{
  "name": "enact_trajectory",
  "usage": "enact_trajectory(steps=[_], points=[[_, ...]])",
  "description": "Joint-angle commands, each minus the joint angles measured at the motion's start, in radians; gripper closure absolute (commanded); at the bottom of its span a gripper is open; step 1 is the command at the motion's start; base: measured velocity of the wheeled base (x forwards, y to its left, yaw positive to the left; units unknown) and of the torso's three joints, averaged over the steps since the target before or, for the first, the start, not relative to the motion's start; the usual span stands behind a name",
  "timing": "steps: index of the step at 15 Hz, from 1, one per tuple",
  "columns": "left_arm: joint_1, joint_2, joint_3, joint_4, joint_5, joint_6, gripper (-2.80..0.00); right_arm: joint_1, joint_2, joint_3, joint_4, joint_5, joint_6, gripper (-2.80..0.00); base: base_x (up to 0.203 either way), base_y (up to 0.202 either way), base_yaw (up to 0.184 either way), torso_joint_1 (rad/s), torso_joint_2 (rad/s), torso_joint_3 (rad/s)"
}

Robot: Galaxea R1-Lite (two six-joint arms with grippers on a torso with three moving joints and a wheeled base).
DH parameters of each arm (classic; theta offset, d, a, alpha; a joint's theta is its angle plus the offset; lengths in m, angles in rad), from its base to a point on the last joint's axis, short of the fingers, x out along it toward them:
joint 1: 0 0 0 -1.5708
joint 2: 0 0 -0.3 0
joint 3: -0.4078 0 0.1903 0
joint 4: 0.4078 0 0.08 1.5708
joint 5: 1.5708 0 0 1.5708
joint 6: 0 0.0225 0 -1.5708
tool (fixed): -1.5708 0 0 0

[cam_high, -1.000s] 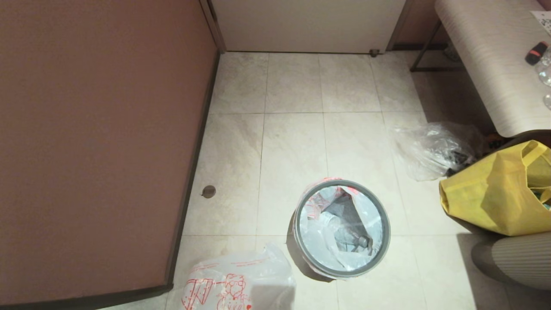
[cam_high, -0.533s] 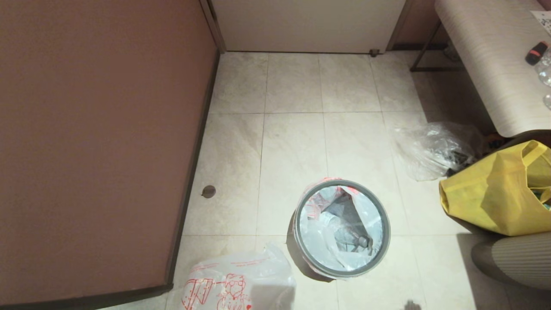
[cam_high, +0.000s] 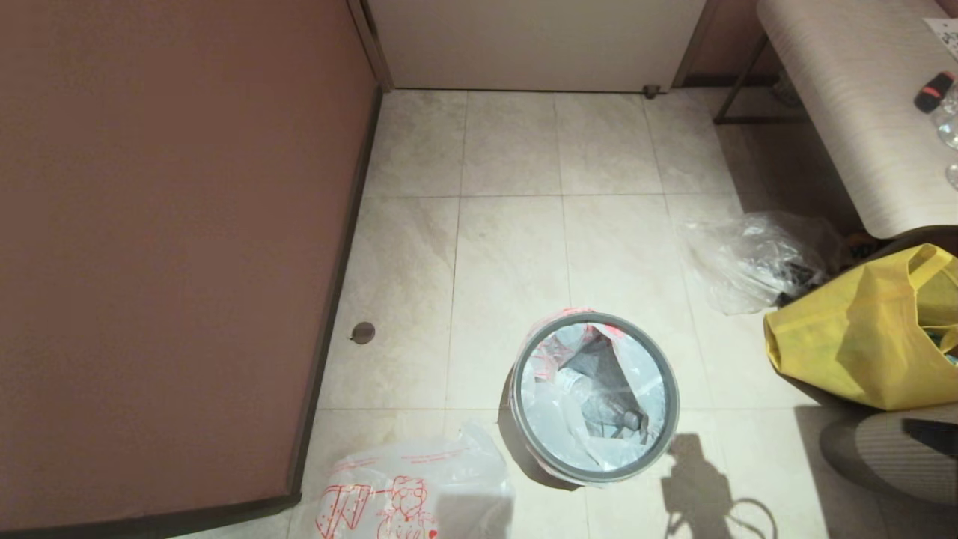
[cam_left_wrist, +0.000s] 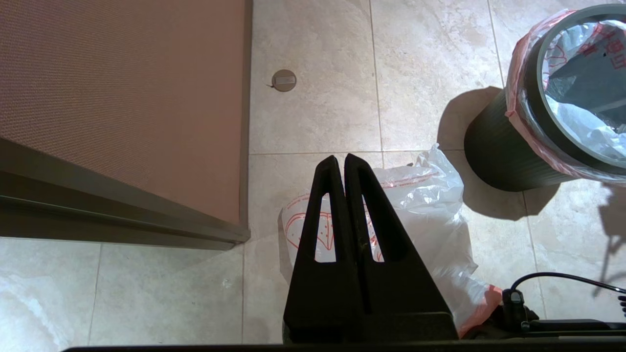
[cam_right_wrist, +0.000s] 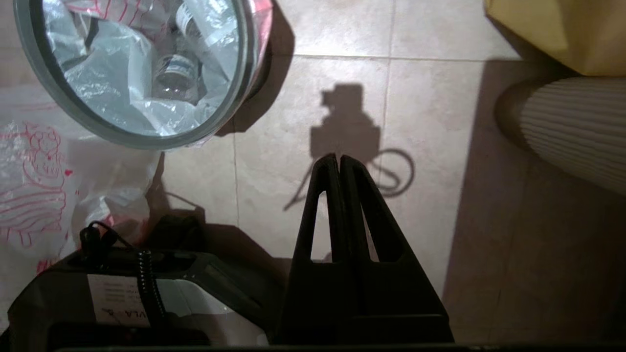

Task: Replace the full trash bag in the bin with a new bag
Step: Place the trash can ring on the floor

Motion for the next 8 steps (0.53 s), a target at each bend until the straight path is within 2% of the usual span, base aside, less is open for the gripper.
enact_trajectory(steps=[1, 8], points=[[0.0, 0.001, 0.0, 0.001, 0.0, 0.0, 0.0, 0.053, 0.173, -0.012, -0.029, -0.002, 0.005, 0.0, 0.0, 0.0, 0.0, 0.0, 0.0, 0.0], [0.0, 0.001, 0.0, 0.001, 0.0, 0.0, 0.0, 0.117, 0.745, -0.051, -0.465, -0.029, 0.034, 0.0, 0.0, 0.0, 0.0, 0.0, 0.0, 0.0]])
